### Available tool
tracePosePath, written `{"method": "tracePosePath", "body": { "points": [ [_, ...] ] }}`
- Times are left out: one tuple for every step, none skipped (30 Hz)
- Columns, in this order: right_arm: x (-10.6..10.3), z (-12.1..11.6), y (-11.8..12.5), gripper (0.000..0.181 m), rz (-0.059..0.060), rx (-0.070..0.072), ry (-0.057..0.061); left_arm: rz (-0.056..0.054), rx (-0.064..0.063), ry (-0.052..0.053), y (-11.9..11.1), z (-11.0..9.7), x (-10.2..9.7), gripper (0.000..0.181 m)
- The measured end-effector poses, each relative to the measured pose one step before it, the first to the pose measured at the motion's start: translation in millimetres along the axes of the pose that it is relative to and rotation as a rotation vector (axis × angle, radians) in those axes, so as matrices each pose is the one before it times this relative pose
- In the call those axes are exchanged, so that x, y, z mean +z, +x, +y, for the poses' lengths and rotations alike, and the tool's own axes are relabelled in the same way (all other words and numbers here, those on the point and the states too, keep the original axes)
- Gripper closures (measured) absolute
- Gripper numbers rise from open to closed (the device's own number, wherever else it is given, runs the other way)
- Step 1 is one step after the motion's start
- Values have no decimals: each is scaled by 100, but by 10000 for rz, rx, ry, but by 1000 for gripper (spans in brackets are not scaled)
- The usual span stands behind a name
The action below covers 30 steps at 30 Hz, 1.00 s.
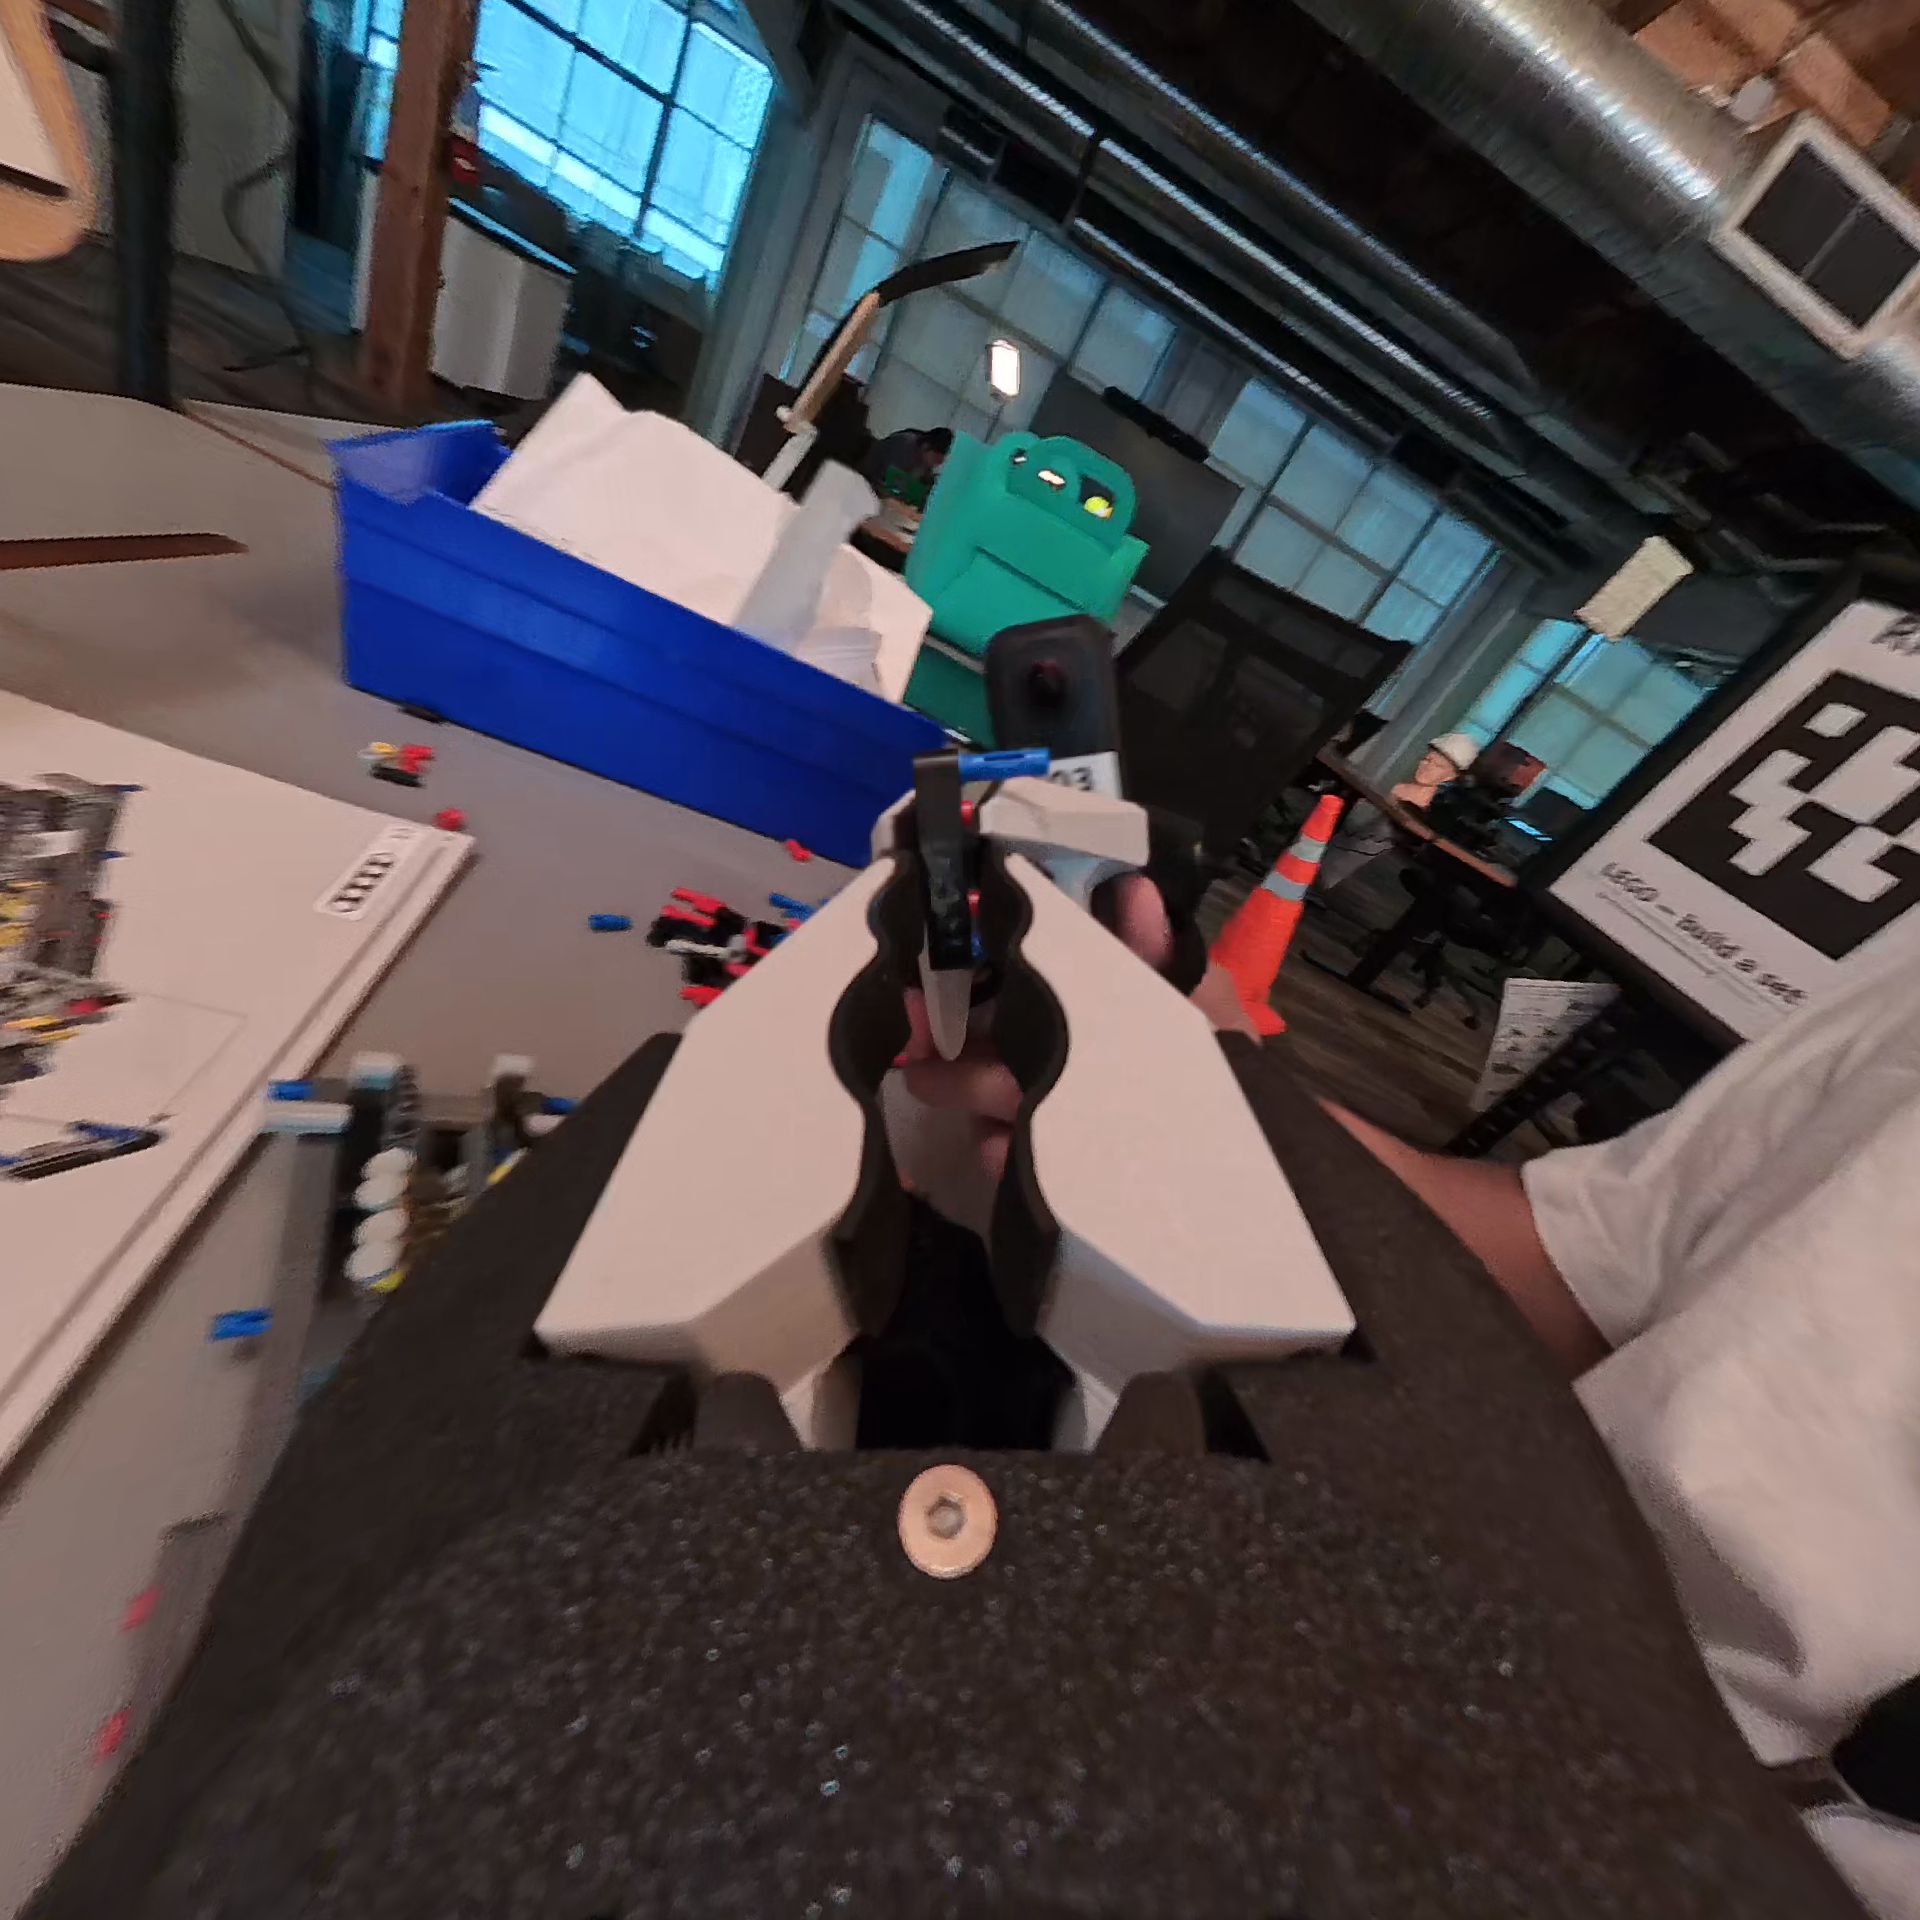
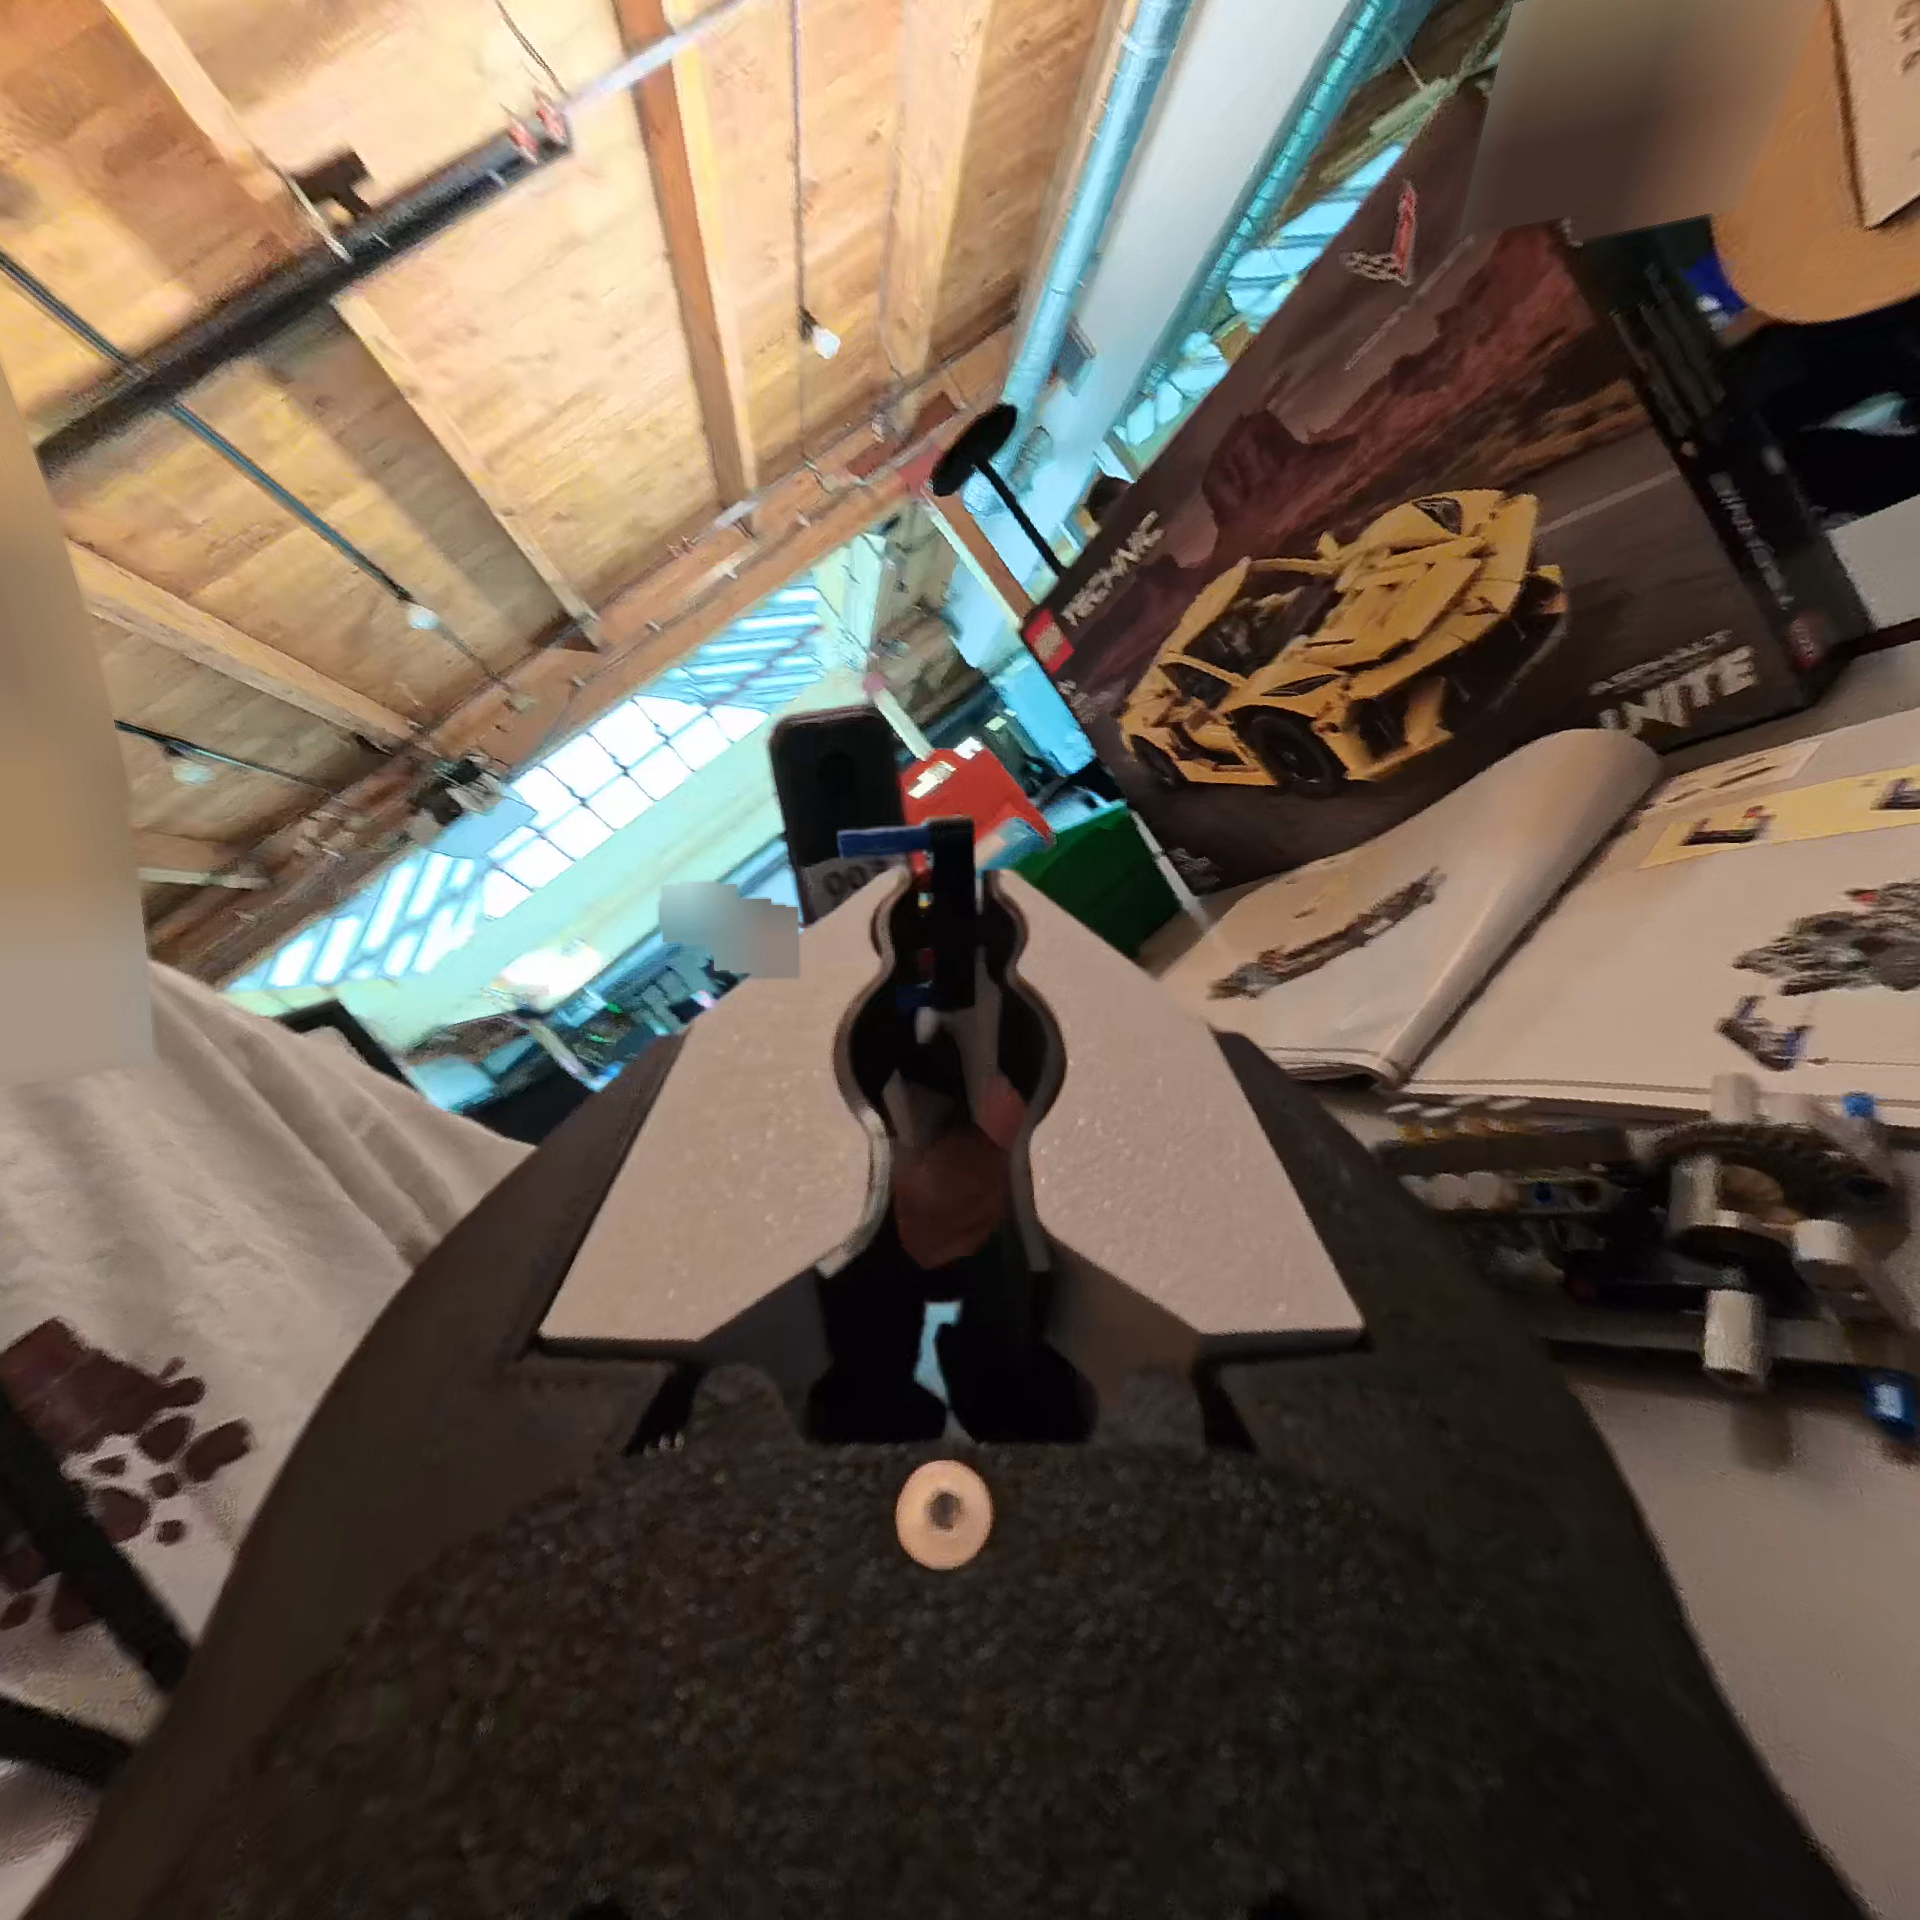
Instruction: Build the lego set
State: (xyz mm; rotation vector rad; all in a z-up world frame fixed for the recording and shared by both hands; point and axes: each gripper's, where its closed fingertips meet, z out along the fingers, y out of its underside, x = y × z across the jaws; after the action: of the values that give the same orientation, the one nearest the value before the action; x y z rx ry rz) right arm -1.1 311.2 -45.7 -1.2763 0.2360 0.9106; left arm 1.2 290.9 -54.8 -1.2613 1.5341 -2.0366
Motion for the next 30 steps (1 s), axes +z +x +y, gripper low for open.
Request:
{"method": "tracePosePath", "body": {
  "points": [
    [191,-68,891,165,520,-344,-306,-385,64,-24,-831,-266,-423,173],
    [173,-203,917,162,522,-471,-337,-507,42,-26,-1140,-335,-529,173],
    [159,-282,896,160,497,-647,-361,-670,60,-124,-1509,-262,-555,173],
    [188,-239,1150,157,610,-825,-404,-845,115,-381,-1916,59,-482,173],
    [371,7,1496,155,778,-1016,-532,-940,239,-520,-2139,232,-464,173],
    [695,317,1501,154,680,-1230,-668,-827,278,-466,-1997,248,-455,173],
    [1026,600,1257,153,463,-1252,-669,-518,176,-536,-1572,465,-340,173],
    [1282,681,775,149,217,-996,-519,-276,37,-567,-1161,638,-233,173],
    [1380,533,-57,143,-153,-566,-292,-178,-119,-426,-946,615,-171,173],
    [1243,290,-823,137,-451,-79,-168,-68,-277,-182,-710,376,-100,173],
    [993,146,-1136,136,-476,104,-122,135,-434,107,-374,53,-67,173],
    [797,45,-1068,133,-296,-71,-11,365,-592,186,-10,-100,-4,173],
    [567,95,-784,129,-39,-461,11,462,-670,163,192,-128,35,173],
    [290,240,-331,129,266,-666,-154,470,-601,178,305,-163,38,172],
    [49,19,-46,130,392,-680,-82,440,-510,185,350,-174,33,172],
    [-188,-425,132,131,455,-460,200,369,-465,161,312,-103,59,173],
    [-368,-748,266,135,462,-292,429,352,-433,136,339,-41,86,173],
    [-374,-871,240,139,391,-237,492,369,-410,159,423,-37,130,172],
    [-275,-721,147,144,288,-178,399,294,-371,209,352,-91,124,173],
    [-112,-443,-43,147,181,-115,276,178,-321,281,196,-175,108,173],
    [56,-78,-342,147,10,-108,31,142,-212,227,139,-103,115,173],
    [178,287,-454,146,-49,-165,-255,106,-59,86,107,55,158,173],
    [200,364,-225,145,106,-127,-327,-1,-5,47,-24,84,165,173],
    [88,146,137,146,330,81,-192,-21,-7,110,-11,11,134,173],
    [-27,-141,263,149,351,166,13,99,-68,137,198,-25,105,172],
    [-52,-124,219,154,230,164,6,155,-150,104,298,6,98,173],
    [-21,62,19,155,41,321,-141,40,-169,81,103,27,88,172],
    [-33,184,-50,156,-5,541,-255,-16,-105,70,-17,54,53,172],
    [-47,95,-164,159,-87,491,-208,68,-81,2,59,160,81,172],
    [37,123,-22,160,-8,252,-139,126,-167,-56,121,205,117,172]
  ]
}}
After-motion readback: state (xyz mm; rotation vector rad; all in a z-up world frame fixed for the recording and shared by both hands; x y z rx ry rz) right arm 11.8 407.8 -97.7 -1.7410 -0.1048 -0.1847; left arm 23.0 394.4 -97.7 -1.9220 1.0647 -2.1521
